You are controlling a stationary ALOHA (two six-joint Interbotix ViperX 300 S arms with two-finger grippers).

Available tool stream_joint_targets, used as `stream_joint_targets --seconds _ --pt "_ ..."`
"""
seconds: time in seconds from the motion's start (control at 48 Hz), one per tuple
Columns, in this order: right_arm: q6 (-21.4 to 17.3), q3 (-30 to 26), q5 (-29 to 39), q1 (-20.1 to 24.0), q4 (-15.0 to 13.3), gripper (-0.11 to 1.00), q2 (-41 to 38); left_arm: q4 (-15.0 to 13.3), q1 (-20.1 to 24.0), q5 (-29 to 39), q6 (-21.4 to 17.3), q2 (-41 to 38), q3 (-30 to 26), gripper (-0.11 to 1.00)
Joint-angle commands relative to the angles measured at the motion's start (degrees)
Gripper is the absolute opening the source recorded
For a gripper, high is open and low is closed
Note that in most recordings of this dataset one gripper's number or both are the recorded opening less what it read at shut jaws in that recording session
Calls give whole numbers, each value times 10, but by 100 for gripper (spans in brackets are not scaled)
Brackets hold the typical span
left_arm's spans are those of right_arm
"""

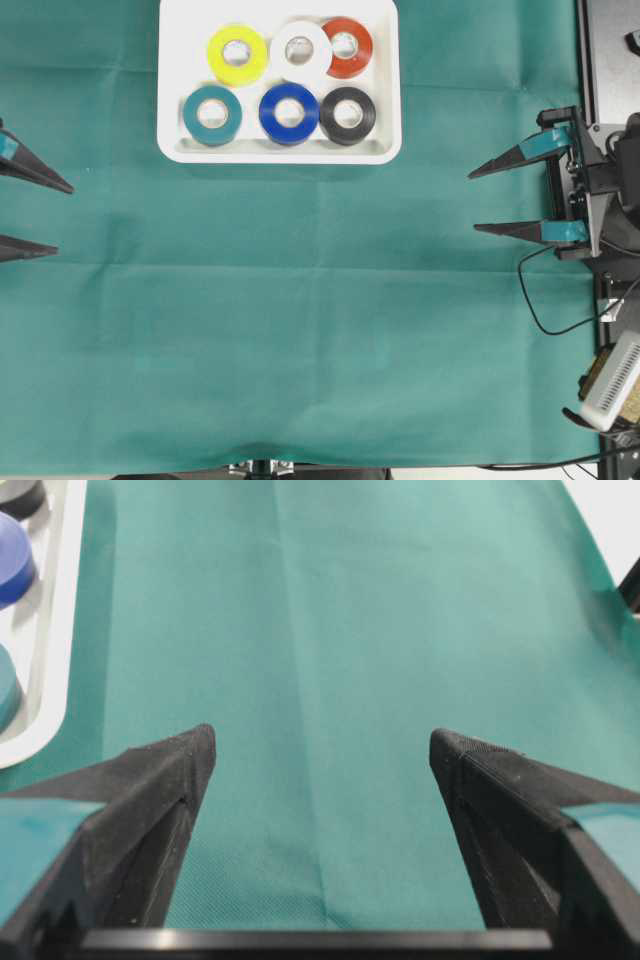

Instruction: Put the tape alternately from left to right into the white case.

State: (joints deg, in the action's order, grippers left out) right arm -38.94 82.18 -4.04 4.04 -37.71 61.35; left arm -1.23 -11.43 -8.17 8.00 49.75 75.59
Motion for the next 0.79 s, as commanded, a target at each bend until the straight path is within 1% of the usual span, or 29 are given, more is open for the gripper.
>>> stream_joint_targets --seconds 0.0,0.396,0.542,0.771 --pt "-1 -3 -3 1 1 77 -2 -1 3 -4 -1 12 2 48" --pt "-1 12 -4 1 1 77 1 -1 7 8 -2 121 59 48" --pt "-1 12 -3 1 2 77 4 0 17 33 -2 165 73 48" --pt "-1 20 -2 1 1 77 7 1 32 80 -3 207 85 48"
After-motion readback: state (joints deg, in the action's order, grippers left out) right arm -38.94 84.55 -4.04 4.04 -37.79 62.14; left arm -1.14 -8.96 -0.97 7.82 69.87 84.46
